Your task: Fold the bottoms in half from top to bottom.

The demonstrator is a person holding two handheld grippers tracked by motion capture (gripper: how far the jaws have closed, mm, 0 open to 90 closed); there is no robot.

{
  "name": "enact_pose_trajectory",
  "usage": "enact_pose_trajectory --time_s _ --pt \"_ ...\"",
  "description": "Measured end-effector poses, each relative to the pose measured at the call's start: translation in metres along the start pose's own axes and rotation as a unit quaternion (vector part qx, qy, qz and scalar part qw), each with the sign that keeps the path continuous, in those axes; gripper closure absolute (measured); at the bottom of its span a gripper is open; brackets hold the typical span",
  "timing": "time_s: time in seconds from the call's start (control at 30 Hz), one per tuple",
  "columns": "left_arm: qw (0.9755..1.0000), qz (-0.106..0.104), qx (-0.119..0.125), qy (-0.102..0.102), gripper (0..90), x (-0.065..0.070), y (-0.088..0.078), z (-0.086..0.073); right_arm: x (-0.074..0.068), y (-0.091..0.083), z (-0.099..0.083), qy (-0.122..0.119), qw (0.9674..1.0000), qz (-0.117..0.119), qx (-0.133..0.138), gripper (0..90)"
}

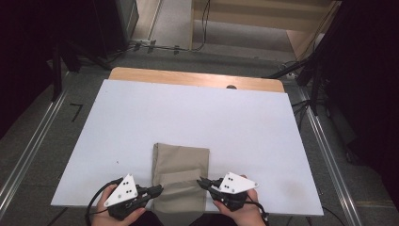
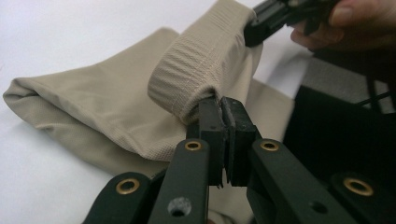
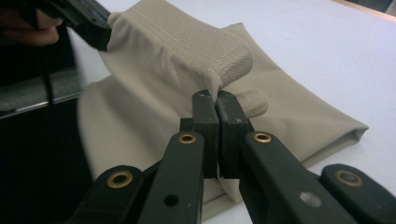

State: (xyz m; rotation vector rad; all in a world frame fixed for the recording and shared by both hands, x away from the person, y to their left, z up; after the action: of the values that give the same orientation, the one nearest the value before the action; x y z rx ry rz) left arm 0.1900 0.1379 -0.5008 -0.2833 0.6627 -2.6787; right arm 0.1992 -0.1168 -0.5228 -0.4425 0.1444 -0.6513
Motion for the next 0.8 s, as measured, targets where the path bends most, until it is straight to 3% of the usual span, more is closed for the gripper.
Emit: enact_pose_trajectory --time_s 0.07,0.17,0.27,0.33,0.4,0.47,0.5,0.57,0.6,0.7,0.8 --pt "0.9999 -0.008 0.007 -0.007 88.1 0.006 -0.008 -0.002 -0.011 -0.009 -0.002 -0.004 0.9999 0.013 0.004 86.4" --pt "0.9997 -0.024 -0.010 -0.003 88.1 0.020 -0.010 -0.011 -0.027 -0.020 -0.005 -0.015 0.9995 0.028 0.003 86.4" --pt "0.9972 -0.066 -0.031 -0.019 87.7 0.033 -0.009 -0.021 -0.039 -0.029 -0.011 -0.022 0.9989 0.040 -0.010 86.1" --pt "0.9942 -0.096 -0.035 -0.034 80.9 0.035 -0.009 -0.025 -0.043 -0.034 -0.016 -0.003 0.9981 0.057 -0.022 83.2" --pt "0.9961 -0.079 -0.027 -0.029 61.3 0.029 -0.012 -0.022 -0.044 -0.038 -0.017 0.010 0.9967 0.079 -0.018 62.9" --pt "0.9967 -0.068 0.001 -0.044 49.3 0.017 -0.017 -0.012 -0.041 -0.042 -0.015 0.013 0.9970 0.075 -0.012 44.4" --pt "0.9972 -0.056 0.010 -0.049 47.4 0.009 -0.019 -0.008 -0.036 -0.043 -0.011 0.021 0.9976 0.065 -0.012 40.0" --pt "0.9985 -0.029 0.012 -0.045 51.9 -0.006 -0.019 -0.001 -0.022 -0.044 -0.005 0.040 0.9985 0.035 -0.009 36.9" --pt "0.9986 -0.010 0.007 -0.052 55.0 -0.017 -0.018 0.001 -0.017 -0.044 -0.002 0.049 0.9984 0.026 -0.007 36.7" --pt "0.9966 0.017 -0.011 -0.080 70.2 -0.045 -0.008 0.001 0.008 -0.037 0.005 0.070 0.9971 -0.024 -0.016 36.7" --pt "0.9948 0.015 -0.012 -0.100 84.0 -0.065 0.006 0.002 0.025 -0.023 0.005 0.081 0.9950 -0.051 -0.031 37.5"
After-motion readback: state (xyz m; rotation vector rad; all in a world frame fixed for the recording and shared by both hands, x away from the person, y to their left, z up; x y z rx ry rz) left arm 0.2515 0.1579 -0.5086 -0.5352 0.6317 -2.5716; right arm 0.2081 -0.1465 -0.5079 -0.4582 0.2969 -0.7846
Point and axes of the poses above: each handheld gripper's, and its own axes: y roughly forward along the jaws, z roughly out of its top, x roughly to its right, the point moved 5 cm from there along y, roughly forward along the jaws, and after that the axes turned 3 degrees about -z, right-handed, at the moved point
